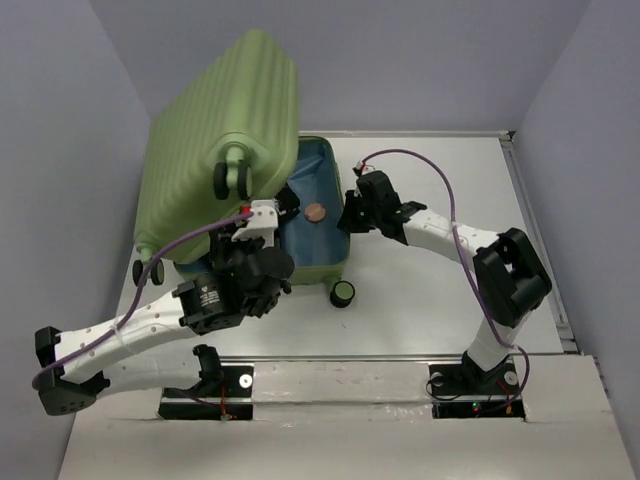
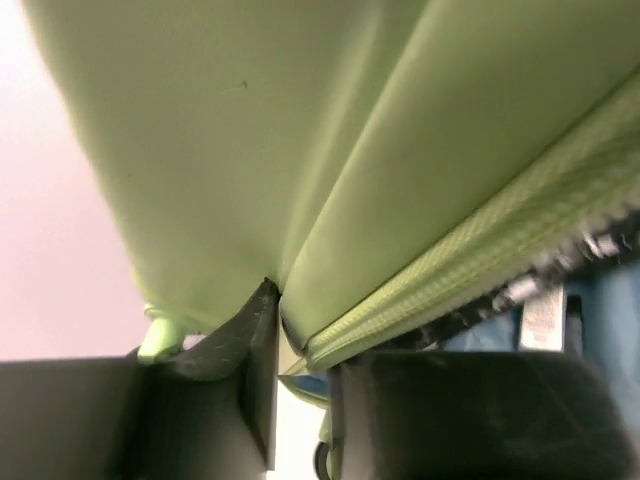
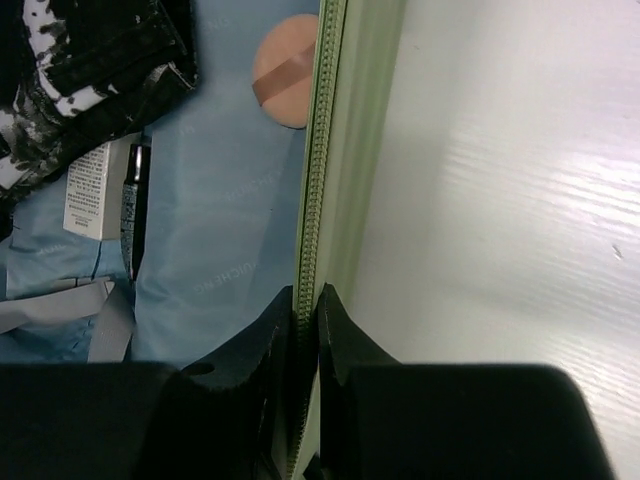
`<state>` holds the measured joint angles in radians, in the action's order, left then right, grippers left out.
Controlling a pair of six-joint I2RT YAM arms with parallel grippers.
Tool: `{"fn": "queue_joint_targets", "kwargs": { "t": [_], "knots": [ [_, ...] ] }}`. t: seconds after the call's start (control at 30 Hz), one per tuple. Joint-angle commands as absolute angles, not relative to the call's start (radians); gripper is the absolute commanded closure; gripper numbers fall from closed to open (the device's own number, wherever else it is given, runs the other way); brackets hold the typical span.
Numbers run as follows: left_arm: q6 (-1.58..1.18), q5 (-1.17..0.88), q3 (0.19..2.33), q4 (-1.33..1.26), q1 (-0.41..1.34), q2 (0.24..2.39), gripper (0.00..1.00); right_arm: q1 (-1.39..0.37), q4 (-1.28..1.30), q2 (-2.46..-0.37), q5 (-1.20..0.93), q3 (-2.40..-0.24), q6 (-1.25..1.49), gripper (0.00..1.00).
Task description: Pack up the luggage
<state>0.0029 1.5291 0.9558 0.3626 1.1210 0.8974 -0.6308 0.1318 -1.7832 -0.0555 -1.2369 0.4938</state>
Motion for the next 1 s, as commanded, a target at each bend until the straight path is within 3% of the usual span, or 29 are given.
{"fn": "queue_joint_targets", "kwargs": {
  "t": [0.0,0.03,0.07,0.1,0.13,0.17,0.27,0.33,0.43,0.5,0.53,0.57,0.73,0.8,0.83,0.87,0.97],
  "knots": [
    [-0.148,1.294,1.086,0.075,1.333,0.943,0.36,-0.598,0.063,-1.692,-0.137,-1.154,0.463,0.93],
    [-0.117,1.234,1.118,0.072,1.392,0.963,0.2,-0.575,0.058,-1.674,-0.14,-1.117,0.463,0.93],
    [-0.094,1.153,1.133,0.074,1.419,0.972,0.11,-0.565,0.057,-1.654,-0.143,-1.099,0.463,0.93],
    [-0.078,1.103,1.167,0.081,1.472,0.983,0.01,-0.545,0.058,-1.613,-0.141,-1.068,0.459,0.84],
    [-0.072,1.103,1.184,0.081,1.498,0.985,0.01,-0.545,0.058,-1.589,-0.141,-1.052,0.459,0.84],
    [-0.069,1.038,1.201,0.083,1.517,0.985,0.01,-0.523,0.06,-1.568,-0.147,-1.037,0.456,0.65],
    [-0.074,0.908,1.268,0.078,1.537,0.973,0.01,-0.494,0.078,-1.477,-0.149,-0.988,0.453,0.38],
    [-0.101,0.897,1.317,0.09,1.536,0.971,0.01,-0.46,0.1,-1.398,-0.149,-0.967,0.451,0.36],
    [-0.19,0.878,1.406,0.199,1.435,0.997,0.04,-0.433,0.126,-1.318,-0.153,-0.933,0.443,0.41],
    [-0.254,0.668,1.436,0.285,1.171,1.018,0.1,-0.433,0.158,-1.258,-0.153,-0.937,0.43,0.58],
    [-0.296,0.599,1.43,0.293,1.075,1.034,0.12,-0.433,0.17,-1.232,-0.167,-0.942,0.426,0.78],
    [-0.307,0.528,1.428,0.305,0.984,1.046,0.14,-0.433,0.176,-1.223,-0.181,-0.946,0.425,0.92],
    [-0.371,0.315,1.44,0.328,0.453,1.075,0.15,-0.433,0.199,-1.138,-0.236,-0.937,0.42,0.93],
    [-0.4,0.201,1.44,0.322,0.289,1.069,0.16,-0.446,0.21,-1.105,-0.302,-0.942,0.419,0.64],
    [-0.411,0.165,1.433,0.316,0.133,1.068,0.16,-0.469,0.219,-1.094,-0.316,-0.943,0.417,0.36],
    [-0.419,0.082,1.424,0.314,0.064,1.069,0.16,-0.548,0.225,-1.083,-0.298,-0.945,0.413,0.22],
    [-0.454,0.064,1.353,0.307,-0.084,1.068,0.12,-0.725,0.279,-1.077,-0.179,-0.968,0.371,0.01]
  ]
}}
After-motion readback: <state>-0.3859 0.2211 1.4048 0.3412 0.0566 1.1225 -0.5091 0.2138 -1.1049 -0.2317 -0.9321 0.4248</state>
